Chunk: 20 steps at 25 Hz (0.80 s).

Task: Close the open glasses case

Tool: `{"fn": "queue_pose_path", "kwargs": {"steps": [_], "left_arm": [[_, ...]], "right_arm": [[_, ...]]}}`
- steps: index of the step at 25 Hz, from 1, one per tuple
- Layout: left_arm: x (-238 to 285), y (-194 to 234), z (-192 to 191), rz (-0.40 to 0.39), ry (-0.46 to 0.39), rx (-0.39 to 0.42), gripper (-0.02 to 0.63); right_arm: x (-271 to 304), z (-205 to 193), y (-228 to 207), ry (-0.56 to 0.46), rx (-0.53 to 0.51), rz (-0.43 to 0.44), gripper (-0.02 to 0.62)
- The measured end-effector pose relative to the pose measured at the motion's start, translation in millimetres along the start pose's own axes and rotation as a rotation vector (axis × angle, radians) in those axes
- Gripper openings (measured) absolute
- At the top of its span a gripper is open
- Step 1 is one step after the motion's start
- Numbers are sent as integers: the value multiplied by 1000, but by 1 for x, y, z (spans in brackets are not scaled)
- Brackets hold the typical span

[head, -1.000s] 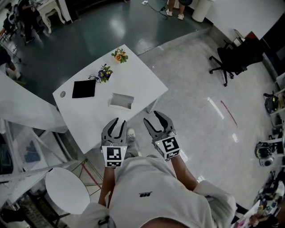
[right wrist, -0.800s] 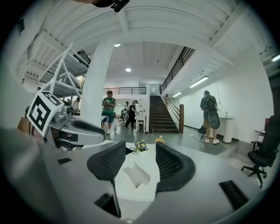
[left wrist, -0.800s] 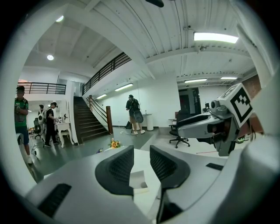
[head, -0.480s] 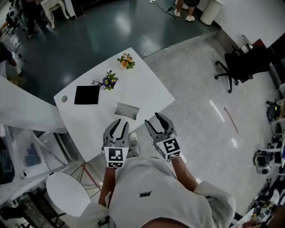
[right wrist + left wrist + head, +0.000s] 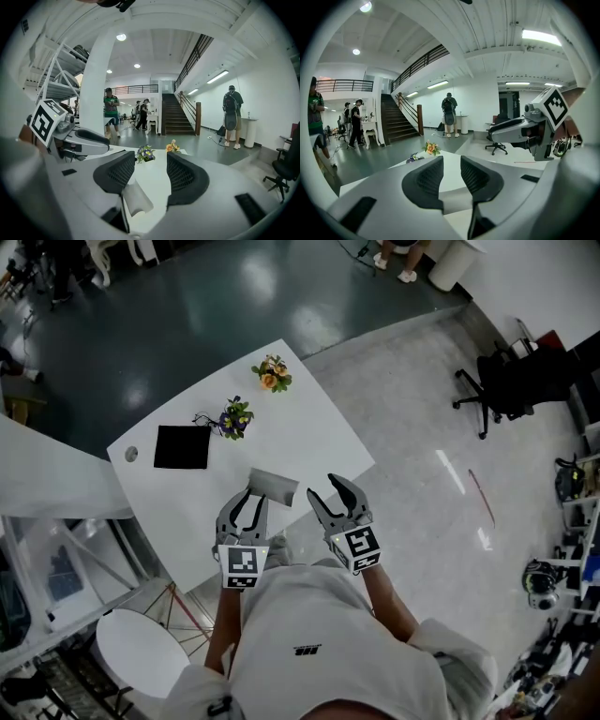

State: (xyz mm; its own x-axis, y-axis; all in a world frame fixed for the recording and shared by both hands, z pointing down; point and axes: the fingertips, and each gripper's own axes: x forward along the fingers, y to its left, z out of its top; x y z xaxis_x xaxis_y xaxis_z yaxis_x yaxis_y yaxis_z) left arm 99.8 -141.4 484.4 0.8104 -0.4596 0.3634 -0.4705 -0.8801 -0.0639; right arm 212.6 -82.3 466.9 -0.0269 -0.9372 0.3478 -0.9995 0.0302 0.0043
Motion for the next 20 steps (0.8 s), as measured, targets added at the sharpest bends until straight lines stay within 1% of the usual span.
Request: {"fn": "queue_pose_path", "kwargs": {"steps": [7, 12, 16, 20], "left_arm": [[24, 10, -24, -23, 45, -25, 127], [39, 13, -41, -21, 79, -46, 126], [49, 14, -53, 2, 104, -66, 125], [56, 13, -71, 36, 141, -92, 118]], "right_arm": [[29, -14, -6, 51, -7, 8, 216], [48, -25, -11, 88, -11, 29, 212], [61, -36, -17, 119, -15, 59, 210], [73, -48, -20, 148, -23, 113, 210]]}}
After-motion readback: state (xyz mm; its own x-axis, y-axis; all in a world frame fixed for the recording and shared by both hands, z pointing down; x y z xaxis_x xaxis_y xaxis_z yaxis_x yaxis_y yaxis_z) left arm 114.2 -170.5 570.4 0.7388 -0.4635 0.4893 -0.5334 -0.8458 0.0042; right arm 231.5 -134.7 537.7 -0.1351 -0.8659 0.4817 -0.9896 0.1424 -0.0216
